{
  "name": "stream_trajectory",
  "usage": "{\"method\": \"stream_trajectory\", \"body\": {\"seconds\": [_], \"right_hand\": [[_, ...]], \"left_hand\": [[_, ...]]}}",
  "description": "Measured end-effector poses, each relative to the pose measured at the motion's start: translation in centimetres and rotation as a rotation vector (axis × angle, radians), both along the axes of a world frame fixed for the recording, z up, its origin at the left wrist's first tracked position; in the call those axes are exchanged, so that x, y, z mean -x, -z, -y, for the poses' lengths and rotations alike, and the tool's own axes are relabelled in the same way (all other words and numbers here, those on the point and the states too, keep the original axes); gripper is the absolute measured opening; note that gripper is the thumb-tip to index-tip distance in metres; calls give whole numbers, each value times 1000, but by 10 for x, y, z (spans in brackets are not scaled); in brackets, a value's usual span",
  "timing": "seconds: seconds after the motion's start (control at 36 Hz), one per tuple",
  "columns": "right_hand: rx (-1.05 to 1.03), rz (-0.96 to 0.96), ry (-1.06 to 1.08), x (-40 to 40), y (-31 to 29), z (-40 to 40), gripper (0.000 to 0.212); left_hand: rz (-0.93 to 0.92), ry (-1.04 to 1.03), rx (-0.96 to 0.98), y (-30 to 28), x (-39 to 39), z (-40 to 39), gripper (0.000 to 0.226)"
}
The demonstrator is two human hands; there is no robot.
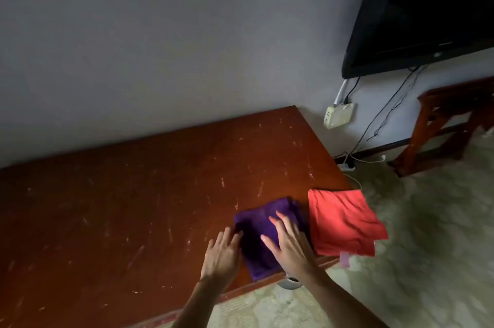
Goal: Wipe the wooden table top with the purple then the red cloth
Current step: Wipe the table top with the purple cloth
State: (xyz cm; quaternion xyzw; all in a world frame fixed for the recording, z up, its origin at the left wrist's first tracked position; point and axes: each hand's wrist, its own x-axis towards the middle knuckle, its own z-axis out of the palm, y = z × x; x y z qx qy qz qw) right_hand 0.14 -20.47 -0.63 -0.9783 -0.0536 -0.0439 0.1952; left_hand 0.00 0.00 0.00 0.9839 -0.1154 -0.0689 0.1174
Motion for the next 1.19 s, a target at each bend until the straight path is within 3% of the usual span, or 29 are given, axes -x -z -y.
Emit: {"method": "stream_trajectory", "body": {"seconds": [0.22, 0.39, 0.58, 0.92, 1.19], "right_hand": [[130, 26, -176, -24, 54, -7, 67], [151, 56, -185, -25, 55, -6, 66], [155, 18, -204, -53, 54, 0, 65], [218, 30, -352, -201, 52, 34, 66], [254, 61, -507, -347, 50, 51, 65]], "left_hand": [[108, -55, 6, 28, -23, -9, 52], [182, -86, 98, 65, -14, -8, 51], [179, -237, 222, 59, -30, 11, 44], [199, -318, 366, 58, -89, 77, 48], [260, -146, 151, 79, -96, 92, 51]]}}
